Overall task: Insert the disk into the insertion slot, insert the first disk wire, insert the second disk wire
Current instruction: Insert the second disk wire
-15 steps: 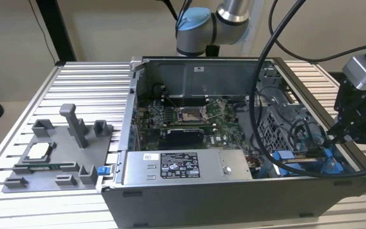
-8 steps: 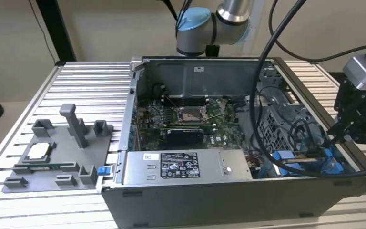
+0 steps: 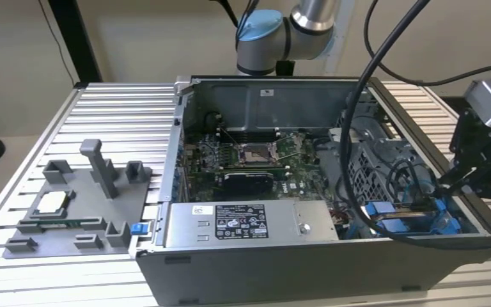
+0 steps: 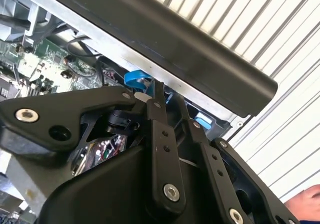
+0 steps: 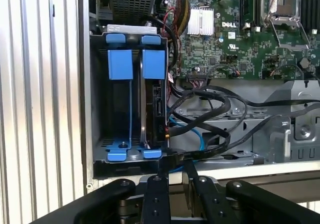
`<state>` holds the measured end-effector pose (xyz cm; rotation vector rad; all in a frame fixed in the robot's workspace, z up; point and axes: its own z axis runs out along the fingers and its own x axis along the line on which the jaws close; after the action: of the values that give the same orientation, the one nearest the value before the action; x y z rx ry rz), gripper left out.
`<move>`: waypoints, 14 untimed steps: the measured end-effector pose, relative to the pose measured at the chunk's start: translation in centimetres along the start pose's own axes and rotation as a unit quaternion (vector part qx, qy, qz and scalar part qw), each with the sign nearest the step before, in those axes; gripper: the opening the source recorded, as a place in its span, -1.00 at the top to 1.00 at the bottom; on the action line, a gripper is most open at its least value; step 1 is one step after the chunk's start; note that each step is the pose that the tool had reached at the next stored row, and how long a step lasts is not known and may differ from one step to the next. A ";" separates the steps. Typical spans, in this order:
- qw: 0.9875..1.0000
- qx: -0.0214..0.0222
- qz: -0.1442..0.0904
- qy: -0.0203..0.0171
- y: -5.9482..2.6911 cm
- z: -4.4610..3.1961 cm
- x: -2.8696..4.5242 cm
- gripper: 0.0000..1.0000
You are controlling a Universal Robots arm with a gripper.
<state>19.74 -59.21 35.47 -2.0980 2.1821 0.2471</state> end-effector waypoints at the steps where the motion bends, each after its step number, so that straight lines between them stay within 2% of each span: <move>1: 1.000 -0.002 0.000 -0.001 0.00 0.03 0.15 -1.00; 3: 1.000 -0.004 0.001 -0.004 0.00 0.09 0.22 -1.00; 7: 1.000 -0.005 0.000 -0.014 -0.03 0.23 0.28 -1.00; 14: 1.000 -0.006 0.001 -0.022 -0.04 0.55 0.51 -1.00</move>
<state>19.74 -59.61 34.83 -2.0761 2.1622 0.3048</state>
